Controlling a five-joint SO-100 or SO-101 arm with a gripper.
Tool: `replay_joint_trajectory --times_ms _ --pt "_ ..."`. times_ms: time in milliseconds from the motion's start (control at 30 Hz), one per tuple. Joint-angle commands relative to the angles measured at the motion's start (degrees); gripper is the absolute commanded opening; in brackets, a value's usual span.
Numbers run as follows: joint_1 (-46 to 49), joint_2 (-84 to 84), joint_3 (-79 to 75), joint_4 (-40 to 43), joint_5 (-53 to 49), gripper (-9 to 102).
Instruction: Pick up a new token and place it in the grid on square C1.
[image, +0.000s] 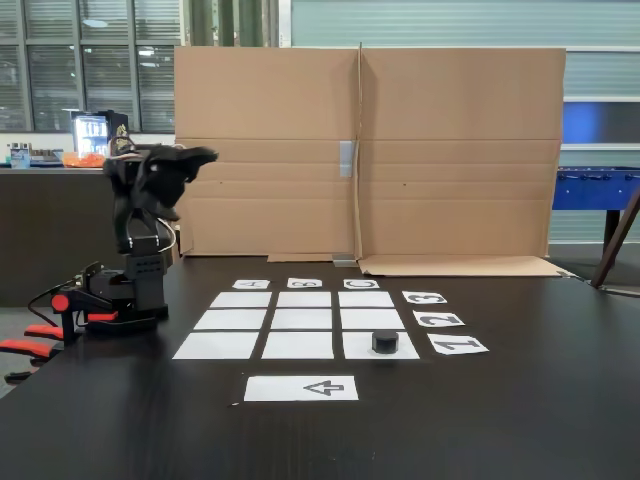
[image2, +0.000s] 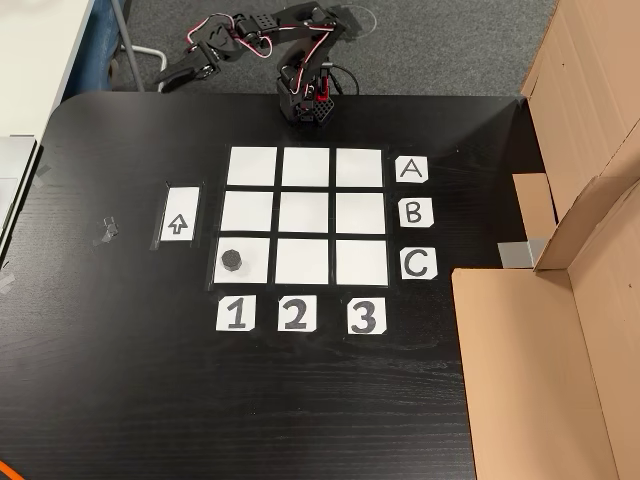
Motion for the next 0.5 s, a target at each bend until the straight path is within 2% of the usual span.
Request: replay_joint_trajectory --times_ms 0,167,300,467 --pt "3.5 6.7 4.3 0.8 1.8 41" --pt "7.6 16.0 11.0 4.7 3.8 41" --pt "9.6 22.7 17.7 6.9 4.3 35" --pt "11.0 30.1 23.4 10.9 5.5 6"
